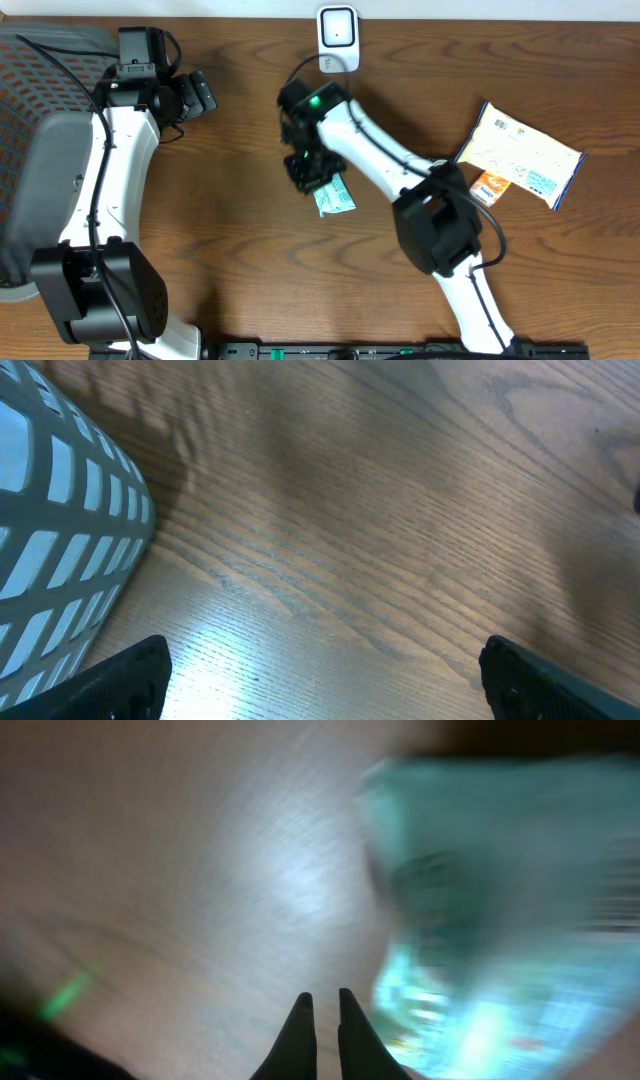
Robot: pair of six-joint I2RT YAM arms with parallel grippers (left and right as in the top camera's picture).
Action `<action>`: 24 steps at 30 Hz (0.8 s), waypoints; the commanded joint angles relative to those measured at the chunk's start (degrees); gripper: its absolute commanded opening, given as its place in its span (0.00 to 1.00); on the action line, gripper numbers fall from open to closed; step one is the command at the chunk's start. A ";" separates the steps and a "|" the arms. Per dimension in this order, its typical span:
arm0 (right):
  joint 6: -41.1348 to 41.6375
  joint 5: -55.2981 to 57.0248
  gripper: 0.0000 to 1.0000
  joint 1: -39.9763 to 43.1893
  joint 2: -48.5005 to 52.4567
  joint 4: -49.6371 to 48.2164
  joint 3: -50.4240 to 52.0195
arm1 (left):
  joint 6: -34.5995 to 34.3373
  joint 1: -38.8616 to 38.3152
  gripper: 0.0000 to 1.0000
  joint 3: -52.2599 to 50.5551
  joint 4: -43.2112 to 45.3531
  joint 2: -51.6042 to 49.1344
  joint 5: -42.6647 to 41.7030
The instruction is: Scan the item barcode
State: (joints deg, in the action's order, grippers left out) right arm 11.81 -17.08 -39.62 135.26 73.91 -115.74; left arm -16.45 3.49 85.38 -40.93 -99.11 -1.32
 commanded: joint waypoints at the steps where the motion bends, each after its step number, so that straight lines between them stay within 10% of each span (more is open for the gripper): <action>1: -1.62 -1.20 0.04 -1.86 0.07 -0.02 4.59 | 0.79 -0.07 0.98 1.14 -0.20 0.72 0.55; 14: 2.51 17.97 0.01 6.05 0.04 3.50 6.60 | 0.79 -0.07 0.98 1.14 -0.20 0.72 0.55; 24: -5.33 8.33 0.01 8.90 -1.01 4.09 3.39 | 0.79 -0.07 0.98 1.14 -0.20 0.72 0.55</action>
State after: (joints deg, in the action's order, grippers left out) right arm 10.76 -3.55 -30.33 135.37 77.65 -109.84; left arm -16.43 3.49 85.38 -40.93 -99.11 -1.32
